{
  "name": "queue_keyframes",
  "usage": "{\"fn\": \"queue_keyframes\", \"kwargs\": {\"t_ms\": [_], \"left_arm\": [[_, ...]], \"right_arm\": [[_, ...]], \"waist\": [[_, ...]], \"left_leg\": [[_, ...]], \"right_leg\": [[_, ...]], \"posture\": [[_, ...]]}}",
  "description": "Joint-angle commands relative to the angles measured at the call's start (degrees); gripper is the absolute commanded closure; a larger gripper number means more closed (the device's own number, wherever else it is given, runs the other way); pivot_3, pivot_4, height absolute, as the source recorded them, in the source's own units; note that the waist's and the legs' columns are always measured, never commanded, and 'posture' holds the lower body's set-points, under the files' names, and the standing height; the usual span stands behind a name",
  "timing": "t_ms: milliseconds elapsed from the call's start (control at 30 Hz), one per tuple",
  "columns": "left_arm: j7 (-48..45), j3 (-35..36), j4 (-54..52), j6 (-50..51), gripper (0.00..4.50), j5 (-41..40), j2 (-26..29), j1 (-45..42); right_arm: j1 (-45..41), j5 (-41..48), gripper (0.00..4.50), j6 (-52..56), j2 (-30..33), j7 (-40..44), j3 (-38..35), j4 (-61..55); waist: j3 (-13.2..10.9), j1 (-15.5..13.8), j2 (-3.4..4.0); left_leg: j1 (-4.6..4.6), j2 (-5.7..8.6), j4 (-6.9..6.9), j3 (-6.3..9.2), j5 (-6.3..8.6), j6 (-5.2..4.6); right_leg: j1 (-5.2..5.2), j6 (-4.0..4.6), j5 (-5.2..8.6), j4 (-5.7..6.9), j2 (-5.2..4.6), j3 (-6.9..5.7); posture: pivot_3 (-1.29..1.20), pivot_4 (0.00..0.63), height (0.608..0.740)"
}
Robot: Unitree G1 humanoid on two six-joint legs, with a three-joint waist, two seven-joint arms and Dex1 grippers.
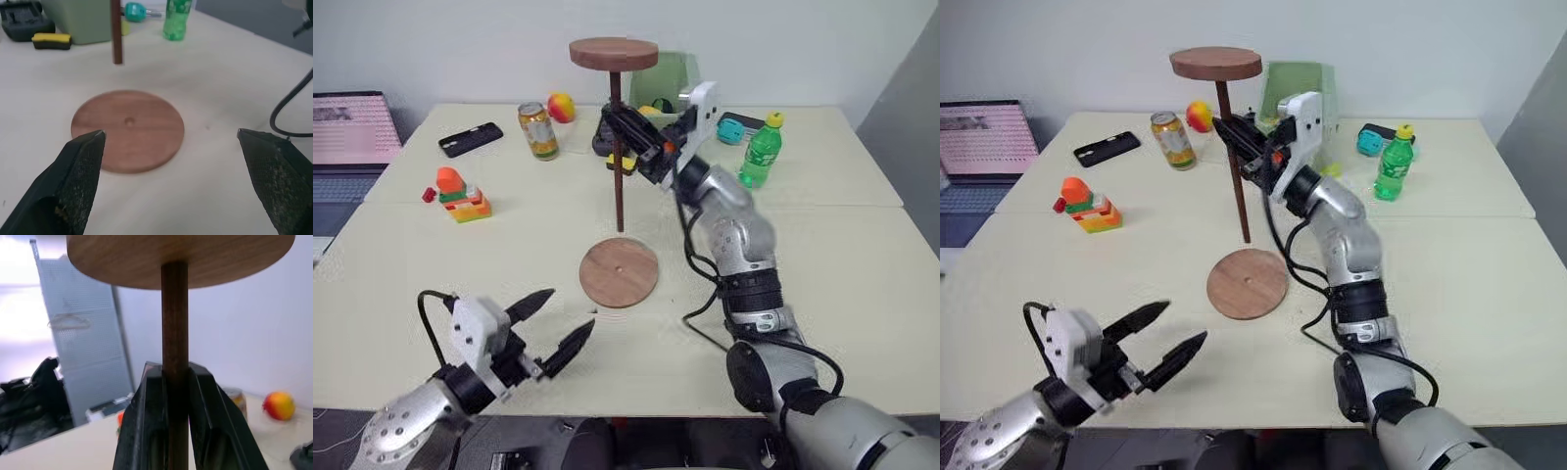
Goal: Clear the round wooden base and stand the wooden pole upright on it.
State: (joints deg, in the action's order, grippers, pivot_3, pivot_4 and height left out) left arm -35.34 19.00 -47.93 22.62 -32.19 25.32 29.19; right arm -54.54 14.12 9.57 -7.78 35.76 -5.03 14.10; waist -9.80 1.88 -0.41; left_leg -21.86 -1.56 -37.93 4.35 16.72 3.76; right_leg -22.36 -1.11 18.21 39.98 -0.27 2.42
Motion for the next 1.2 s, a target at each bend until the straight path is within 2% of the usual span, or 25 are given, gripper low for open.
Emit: {"fn": "queue_keyframes", "kwargs": {"t_ms": [33, 267, 500, 1200], "left_arm": [[0.8, 0.2, -0.3, -6.3, 0.00, 3.4, -1.6, 1.2], [4.6, -1.5, 2.4, -8.2, 0.00, 4.6, -4.9, -0.5], [2.6, -3.4, 3.7, -8.1, 0.00, 3.3, -4.3, 0.3], [2.0, -4.5, 5.2, -9.2, 0.00, 3.7, -3.7, -0.2]], "right_arm": [[4.8, -1.1, 4.29, -6.5, -3.6, -3.0, 3.8, -1.4], [13.9, 1.0, 4.29, -3.2, -2.1, -3.8, 11.0, -9.0], [19.5, 2.8, 4.29, 2.2, -0.8, -4.6, 14.5, -15.8], [19.5, 0.7, 4.29, -4.2, 1.8, -3.3, 16.5, -11.9]], "waist": [[0.1, -0.1, -0.12], [0.1, 0.0, -0.11], [0.1, 0.1, -0.12], [0.1, 0.1, -0.12]], "left_leg": [[0.13, 0.00, 0.01, -0.01, 0.01, -0.01], [0.07, -0.11, 0.05, -0.11, 0.01, -0.01], [0.09, -0.13, 0.07, 0.03, 0.01, -0.02], [0.10, -0.10, 0.06, -0.01, 0.01, -0.02]], "right_leg": [[0.14, 0.00, 0.00, -0.03, 0.01, -0.02], [0.05, 0.00, 0.01, -0.04, 0.11, 0.04], [0.06, 0.00, 0.01, -0.04, 0.13, 0.02], [0.07, 0.00, 0.01, -0.06, 0.16, 0.01]], "posture": [[0.00, 0.150, 0.740], [0.00, 0.150, 0.740], [0.00, 0.150, 0.740], [0.00, 0.150, 0.740]]}}
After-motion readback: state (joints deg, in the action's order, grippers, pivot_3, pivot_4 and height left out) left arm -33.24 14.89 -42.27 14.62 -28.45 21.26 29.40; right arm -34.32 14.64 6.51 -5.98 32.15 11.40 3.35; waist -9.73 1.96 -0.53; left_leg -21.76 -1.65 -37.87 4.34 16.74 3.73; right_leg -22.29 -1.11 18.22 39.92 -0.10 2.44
